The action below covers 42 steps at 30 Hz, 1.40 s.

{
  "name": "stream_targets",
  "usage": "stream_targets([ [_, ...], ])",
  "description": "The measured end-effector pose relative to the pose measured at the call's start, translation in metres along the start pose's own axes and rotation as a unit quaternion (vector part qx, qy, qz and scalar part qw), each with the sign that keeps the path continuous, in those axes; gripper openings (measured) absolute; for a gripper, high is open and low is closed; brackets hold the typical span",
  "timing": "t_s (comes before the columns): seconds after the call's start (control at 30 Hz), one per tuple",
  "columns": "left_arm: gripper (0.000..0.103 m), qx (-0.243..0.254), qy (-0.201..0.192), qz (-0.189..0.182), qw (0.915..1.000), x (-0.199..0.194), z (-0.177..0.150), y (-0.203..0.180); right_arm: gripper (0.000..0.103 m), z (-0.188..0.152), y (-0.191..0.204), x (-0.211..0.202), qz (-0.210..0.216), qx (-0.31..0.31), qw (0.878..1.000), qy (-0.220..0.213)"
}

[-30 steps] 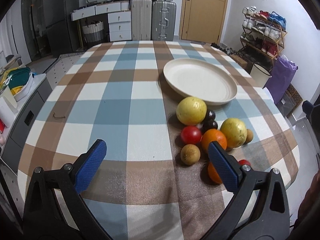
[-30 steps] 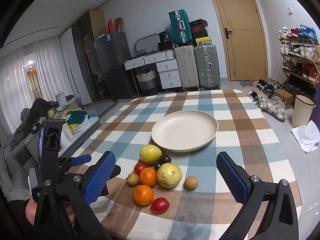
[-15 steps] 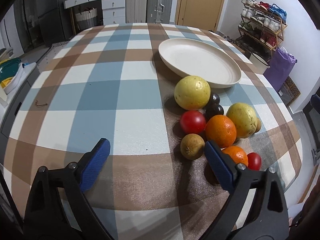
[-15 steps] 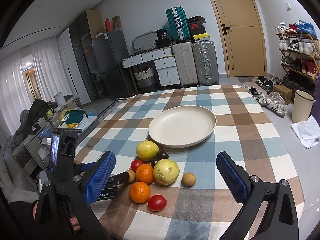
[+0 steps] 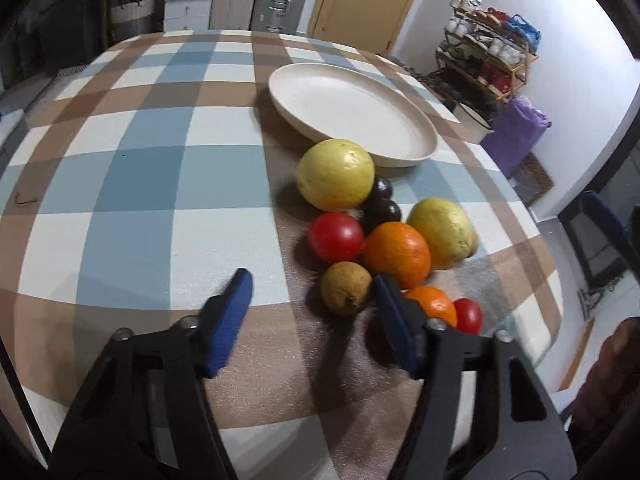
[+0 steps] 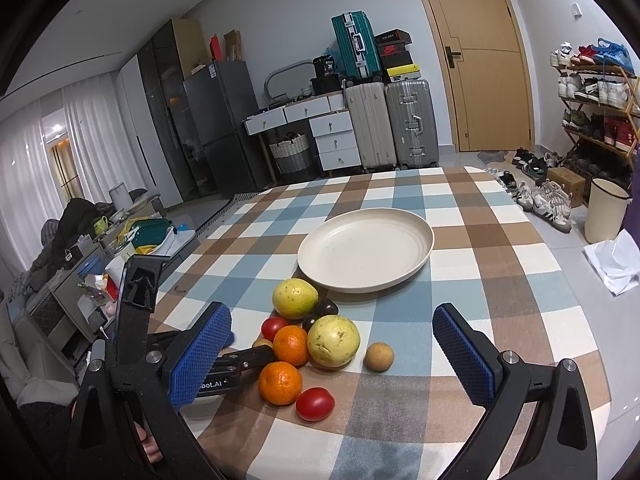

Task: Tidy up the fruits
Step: 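Lower the left gripper onto the small brown fruit and close it, then lift the brown fruit with the left gripper while the right gripper grasps a red tomato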

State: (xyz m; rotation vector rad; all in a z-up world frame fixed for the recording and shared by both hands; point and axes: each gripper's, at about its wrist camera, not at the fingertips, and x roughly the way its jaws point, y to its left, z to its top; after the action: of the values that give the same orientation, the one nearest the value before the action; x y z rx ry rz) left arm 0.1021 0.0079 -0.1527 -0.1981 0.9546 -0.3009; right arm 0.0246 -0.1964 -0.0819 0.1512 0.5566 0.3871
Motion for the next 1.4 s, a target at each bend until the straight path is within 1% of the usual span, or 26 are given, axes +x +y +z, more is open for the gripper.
stream_targets([
  [0.03, 0.043, -0.004, 0.003, -0.014, 0.9999, 0.002, 0.001, 0.001, 0.103, 0.0, 0.0, 0.0, 0.0, 0.0, 1.0, 0.0],
  [0.1, 0.024, -0.007, 0.007, -0.028, 0.9995, 0.004, 0.001, -0.001, 0.103, 0.0, 0.0, 0.0, 0.0, 0.001, 1.0, 0.001],
  [0.17, 0.024, -0.005, 0.006, -0.036, 0.9993, 0.004, -0.001, -0.002, 0.103, -0.002, 0.001, 0.001, 0.0, 0.002, 1.0, 0.002],
  [0.23, 0.023, -0.01, 0.007, -0.054, 0.9985, 0.002, -0.004, -0.002, 0.103, -0.003, 0.001, 0.001, 0.0, 0.002, 1.0, 0.003],
  [0.37, 0.023, -0.005, -0.004, -0.065, 0.9979, -0.01, -0.008, -0.004, 0.103, -0.003, 0.0, 0.001, -0.001, 0.007, 1.0, 0.004],
  [0.5, 0.023, -0.004, -0.01, -0.069, 0.9976, -0.019, -0.01, -0.002, 0.103, -0.005, -0.002, 0.005, 0.0, 0.015, 1.0, 0.01],
  [0.63, 0.023, -0.007, -0.017, -0.074, 0.9971, -0.027, -0.01, 0.002, 0.103, -0.007, -0.003, 0.008, 0.006, 0.021, 0.999, 0.03],
  [0.9, 0.023, -0.005, -0.029, -0.075, 0.9967, -0.04, -0.011, 0.005, 0.102, -0.025, -0.002, 0.017, 0.024, 0.012, 0.998, 0.063],
  [1.03, 0.023, -0.006, -0.033, -0.076, 0.9966, -0.045, -0.012, 0.006, 0.092, -0.037, -0.004, 0.019, 0.031, 0.009, 0.996, 0.083],
  [1.23, 0.023, -0.003, -0.036, -0.076, 0.9964, -0.05, -0.012, 0.005, 0.084, -0.051, -0.004, 0.03, 0.035, 0.005, 0.993, 0.116],
  [1.33, 0.023, -0.004, -0.038, -0.076, 0.9964, -0.053, -0.013, 0.006, 0.083, -0.056, 0.001, 0.035, 0.035, -0.01, 0.992, 0.124],
  [1.37, 0.023, -0.005, -0.038, -0.076, 0.9964, -0.053, -0.013, 0.007, 0.081, -0.058, 0.004, 0.036, 0.037, -0.016, 0.991, 0.129],
  [1.4, 0.023, -0.006, -0.039, -0.074, 0.9965, -0.054, -0.013, 0.008, 0.077, -0.059, 0.005, 0.038, 0.042, -0.019, 0.99, 0.134],
])
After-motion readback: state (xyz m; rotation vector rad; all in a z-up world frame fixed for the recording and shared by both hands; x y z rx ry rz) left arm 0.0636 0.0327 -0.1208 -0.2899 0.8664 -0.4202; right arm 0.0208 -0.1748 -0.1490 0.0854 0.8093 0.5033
